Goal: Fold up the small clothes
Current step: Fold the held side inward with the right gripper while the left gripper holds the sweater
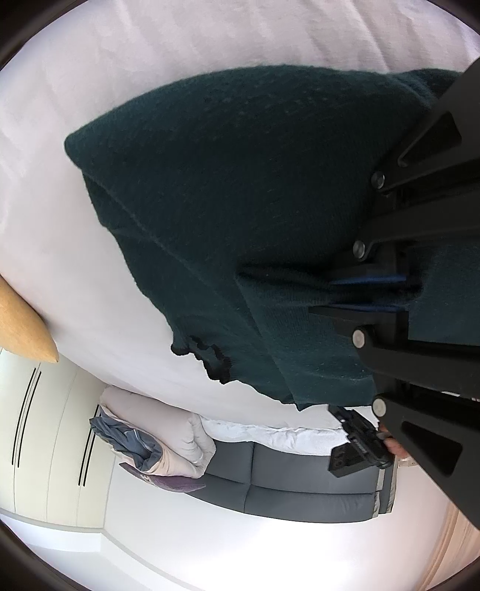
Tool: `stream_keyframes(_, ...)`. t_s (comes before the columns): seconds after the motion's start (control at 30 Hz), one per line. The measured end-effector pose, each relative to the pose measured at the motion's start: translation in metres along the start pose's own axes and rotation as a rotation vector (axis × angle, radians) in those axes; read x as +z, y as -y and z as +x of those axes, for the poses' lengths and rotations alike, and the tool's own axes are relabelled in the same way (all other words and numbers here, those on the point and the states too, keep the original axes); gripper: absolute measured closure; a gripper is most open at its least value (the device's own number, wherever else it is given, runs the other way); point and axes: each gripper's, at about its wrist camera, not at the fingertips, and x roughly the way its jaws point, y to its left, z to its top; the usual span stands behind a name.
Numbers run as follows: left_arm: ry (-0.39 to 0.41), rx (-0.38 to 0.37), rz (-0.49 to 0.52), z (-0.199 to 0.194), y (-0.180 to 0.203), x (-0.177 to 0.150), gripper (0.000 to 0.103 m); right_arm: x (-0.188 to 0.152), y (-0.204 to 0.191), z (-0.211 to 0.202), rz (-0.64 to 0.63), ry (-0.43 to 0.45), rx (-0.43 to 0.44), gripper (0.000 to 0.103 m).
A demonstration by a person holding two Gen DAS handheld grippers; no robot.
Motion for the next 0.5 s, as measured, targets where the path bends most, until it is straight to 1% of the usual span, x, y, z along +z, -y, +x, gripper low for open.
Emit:
stream_keyframes(0.07, -0.003, 0.023, 0.022, -0.001, 0.003, -0.01, 0.092, -0.002, 0.0, -0.002, 0.005, 0.0, -0.003, 0.095)
stream_keyframes(0.13, -0.002, 0.048, 0.047, -0.002, 0.005, -0.019, 0.092, -0.003, -0.001, -0.004, 0.017, -0.001, -0.003, 0.091)
stream_keyframes(0.23, 0.001, 0.069, 0.059, 0.001, 0.009, -0.022, 0.092, -0.007, -0.001, -0.004, 0.023, -0.005, 0.0, 0.09)
stream_keyframes(0.3, 0.0, 0.071, 0.055, 0.002, 0.009, -0.023, 0.092, -0.01, -0.003, -0.002, 0.004, -0.009, -0.016, 0.09)
stream_keyframes(0.37, 0.0, 0.071, 0.057, 0.001, 0.009, -0.024, 0.092, -0.011, -0.008, -0.001, -0.032, -0.011, -0.05, 0.092)
stream_keyframes(0.5, -0.003, 0.073, 0.058, -0.002, 0.009, -0.025, 0.092, -0.009, -0.014, -0.003, -0.053, 0.011, -0.105, 0.095)
